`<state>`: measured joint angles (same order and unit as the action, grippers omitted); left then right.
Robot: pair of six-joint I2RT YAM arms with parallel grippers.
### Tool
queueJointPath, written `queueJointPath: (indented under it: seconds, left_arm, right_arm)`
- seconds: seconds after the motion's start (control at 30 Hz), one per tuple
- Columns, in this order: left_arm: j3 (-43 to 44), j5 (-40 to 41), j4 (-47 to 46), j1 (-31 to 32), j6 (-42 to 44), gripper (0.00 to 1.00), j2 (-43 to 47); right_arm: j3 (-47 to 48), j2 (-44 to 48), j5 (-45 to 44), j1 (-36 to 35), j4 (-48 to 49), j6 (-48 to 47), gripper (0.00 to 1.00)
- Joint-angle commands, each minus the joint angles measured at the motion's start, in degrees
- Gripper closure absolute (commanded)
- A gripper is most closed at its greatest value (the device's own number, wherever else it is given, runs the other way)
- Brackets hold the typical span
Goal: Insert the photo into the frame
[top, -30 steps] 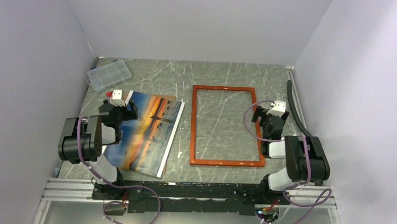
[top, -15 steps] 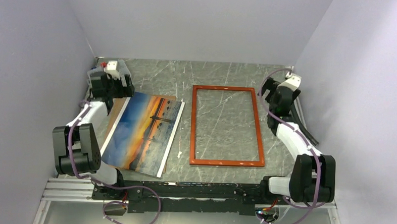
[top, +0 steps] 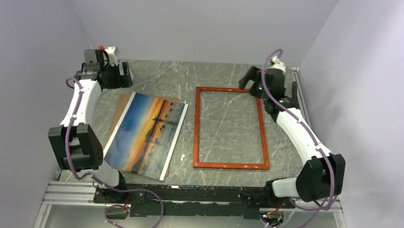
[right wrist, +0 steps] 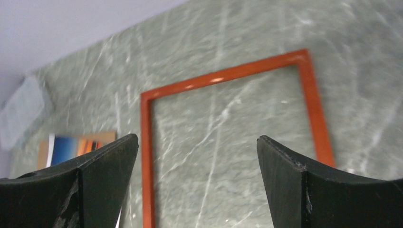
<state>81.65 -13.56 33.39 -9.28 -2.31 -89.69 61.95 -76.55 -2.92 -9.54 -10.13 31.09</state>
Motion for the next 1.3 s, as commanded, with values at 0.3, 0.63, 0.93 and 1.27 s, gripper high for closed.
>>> queueJointPath:
  seconds: [0.3, 0.63, 0.93, 1.27]
  left_arm:
    - [0.9, -0.9, 8.2, -0.9, 0.1, 0.13, 3.5]
    - [2.8, 2.6, 14.2, -1.8, 5.6, 0.17, 2.0]
    - [2.3, 0.7, 15.6, -2.5, 2.7, 0.11, 1.7]
    - [4.5, 1.1, 17.6, -2.9, 2.6, 0.06, 2.4]
  right_arm:
    - [15.3, -11.1, -7.2, -17.7, -7.6, -9.1, 0.0]
    - [23.8, -26.2, -19.3, -29.5, -15.7, -6.2, 0.0]
    - [27.3, -37.1, -23.6, -37.0, -19.3, 0.6, 0.02]
    - [24.6, -41.9, -22.0, -39.2, -17.8, 4.5, 0.22]
